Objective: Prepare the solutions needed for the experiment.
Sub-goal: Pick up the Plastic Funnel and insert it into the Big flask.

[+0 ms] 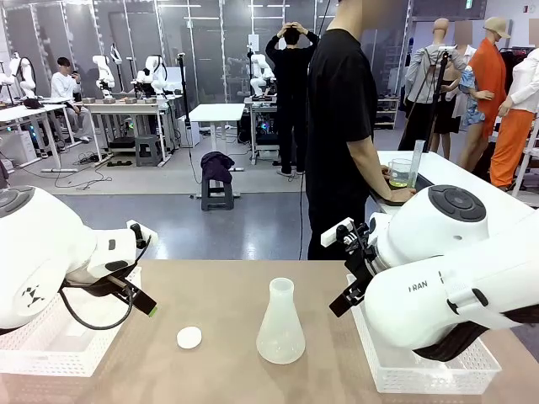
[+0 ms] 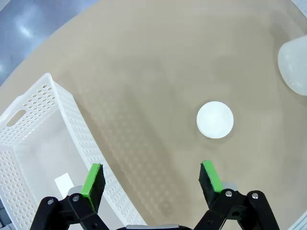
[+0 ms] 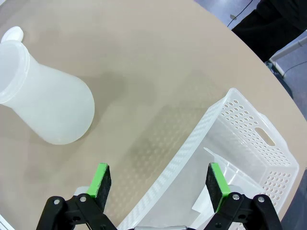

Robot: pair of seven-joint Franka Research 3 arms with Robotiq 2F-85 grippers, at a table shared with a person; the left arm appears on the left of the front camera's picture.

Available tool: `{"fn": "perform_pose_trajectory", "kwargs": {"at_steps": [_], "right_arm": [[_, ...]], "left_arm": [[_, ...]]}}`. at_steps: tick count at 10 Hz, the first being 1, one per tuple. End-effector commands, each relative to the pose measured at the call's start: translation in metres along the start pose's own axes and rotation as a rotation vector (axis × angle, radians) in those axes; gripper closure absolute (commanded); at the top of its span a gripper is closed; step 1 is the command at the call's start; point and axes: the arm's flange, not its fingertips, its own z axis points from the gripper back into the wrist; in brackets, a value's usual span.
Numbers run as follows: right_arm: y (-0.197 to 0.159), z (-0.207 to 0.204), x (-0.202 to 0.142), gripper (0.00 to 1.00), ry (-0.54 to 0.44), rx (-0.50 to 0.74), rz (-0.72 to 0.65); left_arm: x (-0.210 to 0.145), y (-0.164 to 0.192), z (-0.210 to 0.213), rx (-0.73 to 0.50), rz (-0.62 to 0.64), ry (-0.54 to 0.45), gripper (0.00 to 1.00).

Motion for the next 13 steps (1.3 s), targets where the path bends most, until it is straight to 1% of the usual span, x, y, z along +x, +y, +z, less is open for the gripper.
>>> {"fn": "perform_pose_trajectory", "kwargs": {"at_steps": [1, 2, 3, 4, 5, 7, 9, 10, 11, 12, 13], "right_arm": [[-0.002, 0.02, 0.0, 0.0, -0.008, 0.001, -0.028], [-0.005, 0.033, 0.002, 0.0, -0.015, 0.012, -0.061], [-0.008, 0.047, 0.003, 0.0, 0.005, 0.032, -0.113], [-0.016, 0.057, 0.004, 0.0, -0.033, 0.082, -0.131], [-0.027, 0.065, 0.006, 0.0, -0.046, 0.11, -0.18], [-0.045, 0.073, 0.008, 0.0, -0.084, 0.265, -0.266], [-0.061, 0.077, 0.006, 0.0, -0.156, 0.431, -0.378], [-0.066, 0.078, 0.004, 0.0, -0.172, 0.474, -0.428], [-0.071, 0.079, 0.002, 0.0, -0.188, 0.488, -0.463], [-0.075, 0.081, 0.0, 0.0, -0.2, 0.525, -0.501], [-0.078, 0.082, -0.002, 0.0, -0.208, 0.551, -0.524]], "left_arm": [[0.001, -0.004, 0.013, -0.016, 0.012, -0.011, 0.0], [0.001, -0.004, 0.025, -0.045, 0.032, -0.023, 0.0], [0.001, 0.002, 0.035, -0.088, 0.045, -0.038, 0.0], [0.004, 0.014, 0.043, -0.153, 0.102, -0.06, 0.0], [0.003, 0.03, 0.052, -0.24, 0.186, -0.078, 0.0], [0.004, 0.053, 0.058, -0.361, 0.354, -0.099, 0.0], [0.001, 0.071, 0.062, -0.508, 0.513, -0.126, 0.0], [-0.006, 0.078, 0.065, -0.6, 0.559, -0.173, 0.0], [-0.013, 0.084, 0.067, -0.677, 0.597, -0.224, 0.0], [-0.024, 0.09, 0.067, -0.756, 0.607, -0.267, 0.0], [-0.035, 0.093, 0.064, -0.806, 0.639, -0.29, 0.0]]}}
